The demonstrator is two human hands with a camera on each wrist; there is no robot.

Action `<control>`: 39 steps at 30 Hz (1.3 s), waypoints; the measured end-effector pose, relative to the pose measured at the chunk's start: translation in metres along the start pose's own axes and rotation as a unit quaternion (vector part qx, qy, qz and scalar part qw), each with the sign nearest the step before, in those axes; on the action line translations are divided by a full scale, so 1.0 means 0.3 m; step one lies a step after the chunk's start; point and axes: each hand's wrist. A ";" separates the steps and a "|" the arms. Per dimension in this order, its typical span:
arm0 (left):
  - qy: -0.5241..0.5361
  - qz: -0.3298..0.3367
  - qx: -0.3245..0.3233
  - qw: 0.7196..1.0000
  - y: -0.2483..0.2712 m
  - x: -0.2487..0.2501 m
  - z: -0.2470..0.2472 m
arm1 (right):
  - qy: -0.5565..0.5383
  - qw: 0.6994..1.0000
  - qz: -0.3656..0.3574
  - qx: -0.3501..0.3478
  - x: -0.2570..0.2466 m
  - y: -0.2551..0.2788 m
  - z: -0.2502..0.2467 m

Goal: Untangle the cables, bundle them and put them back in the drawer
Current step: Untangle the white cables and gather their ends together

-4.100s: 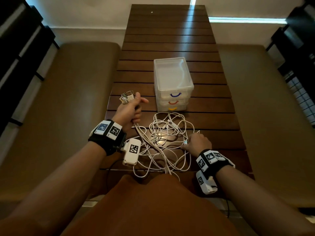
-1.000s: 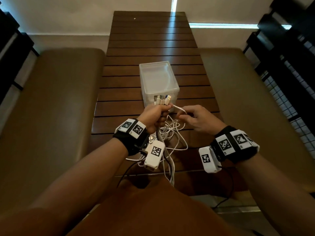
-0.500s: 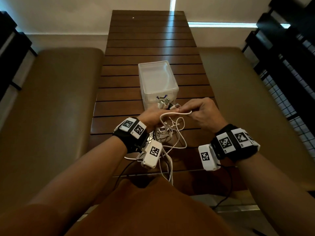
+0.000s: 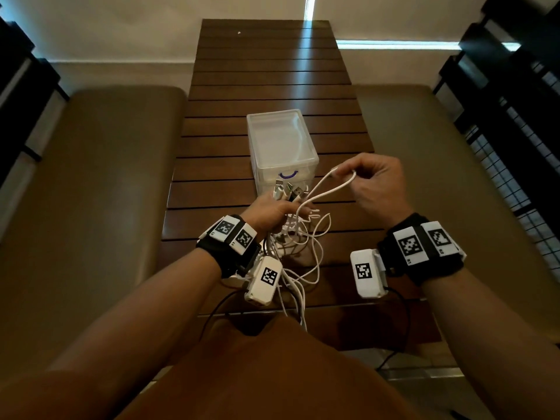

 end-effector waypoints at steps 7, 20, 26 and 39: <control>-0.016 0.013 0.087 0.996 -0.002 -0.039 -0.044 | 0.165 0.975 0.129 -0.070 0.008 -0.024 -0.126; -0.064 0.073 0.054 0.994 0.004 0.010 0.017 | 0.257 0.959 0.020 -0.117 -0.026 -0.007 0.058; -0.057 -0.010 0.029 0.998 0.001 -0.001 -0.029 | 0.012 0.997 0.020 0.069 -0.061 -0.045 -0.014; -0.054 0.055 0.022 0.997 0.003 0.014 0.006 | 0.421 0.887 -0.006 -0.188 -0.013 0.008 0.088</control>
Point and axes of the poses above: each hand's wrist, its own y-axis away from the middle knuckle, its own z-axis out of the palm, x = y × z, and after that the axes turned 15 degrees about z, right-handed
